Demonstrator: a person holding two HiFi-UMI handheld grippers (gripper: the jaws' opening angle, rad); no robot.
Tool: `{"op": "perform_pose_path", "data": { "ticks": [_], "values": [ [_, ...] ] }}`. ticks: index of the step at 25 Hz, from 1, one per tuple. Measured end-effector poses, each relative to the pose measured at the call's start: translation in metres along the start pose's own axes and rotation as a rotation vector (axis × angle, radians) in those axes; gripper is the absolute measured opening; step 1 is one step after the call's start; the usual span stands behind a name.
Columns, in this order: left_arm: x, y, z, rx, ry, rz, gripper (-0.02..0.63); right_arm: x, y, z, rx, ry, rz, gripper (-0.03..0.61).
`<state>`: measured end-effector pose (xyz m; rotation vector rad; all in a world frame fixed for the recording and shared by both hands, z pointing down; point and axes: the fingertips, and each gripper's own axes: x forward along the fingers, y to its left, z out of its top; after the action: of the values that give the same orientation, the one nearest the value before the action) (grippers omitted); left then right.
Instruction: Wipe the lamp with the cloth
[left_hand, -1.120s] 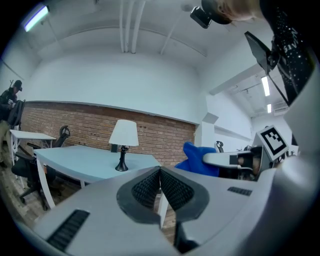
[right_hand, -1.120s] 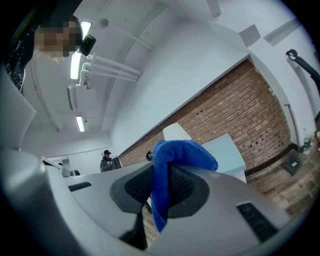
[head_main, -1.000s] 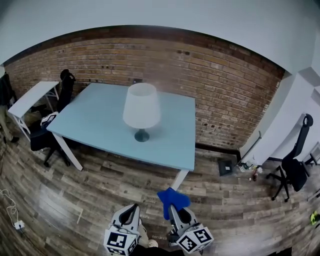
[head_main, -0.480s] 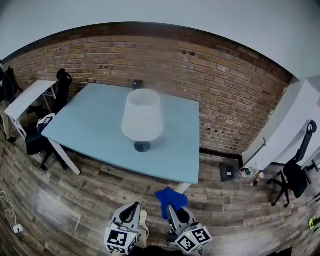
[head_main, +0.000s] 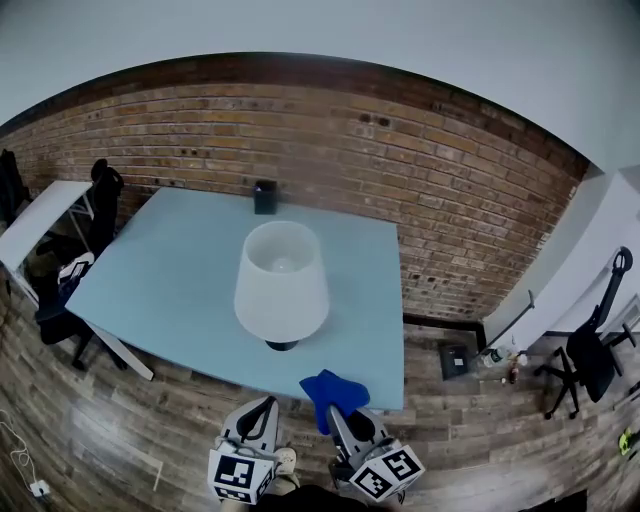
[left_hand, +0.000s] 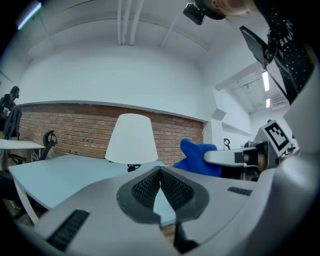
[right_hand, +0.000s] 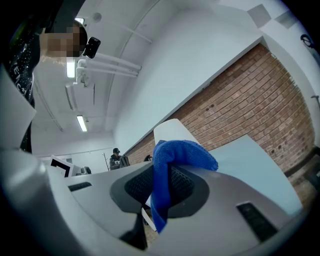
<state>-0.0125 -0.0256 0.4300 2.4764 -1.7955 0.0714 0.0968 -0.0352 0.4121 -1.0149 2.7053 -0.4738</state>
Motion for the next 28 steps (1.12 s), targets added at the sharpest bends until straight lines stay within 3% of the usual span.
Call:
{"op": "perform_pose_path", "data": {
  "ticks": [10,15,20,24,28],
  "values": [
    [0.058,0.118,0.071,0.058,-0.109,0.052,0.009,0.107,0.016,0.105,-0.127,-0.131,0.310,0.058],
    [0.087,0.151,0.092,0.109,-0.091,0.030,0.009,0.141,0.027,0.142,-0.214,-0.090,0.400,0.060],
    [0.100,0.159,0.104,0.114,-0.111,0.032,0.009,0.167,0.008,0.131,-0.231,0.039,0.315,0.058],
    [0.104,0.160,0.093,0.089,-0.095,0.028,0.009,0.167,-0.017,0.113,-0.142,0.098,0.245,0.058],
    [0.104,0.162,0.085,0.068,-0.085,0.051,0.009,0.160,-0.042,0.091,-0.118,0.164,0.189,0.058]
  ]
}}
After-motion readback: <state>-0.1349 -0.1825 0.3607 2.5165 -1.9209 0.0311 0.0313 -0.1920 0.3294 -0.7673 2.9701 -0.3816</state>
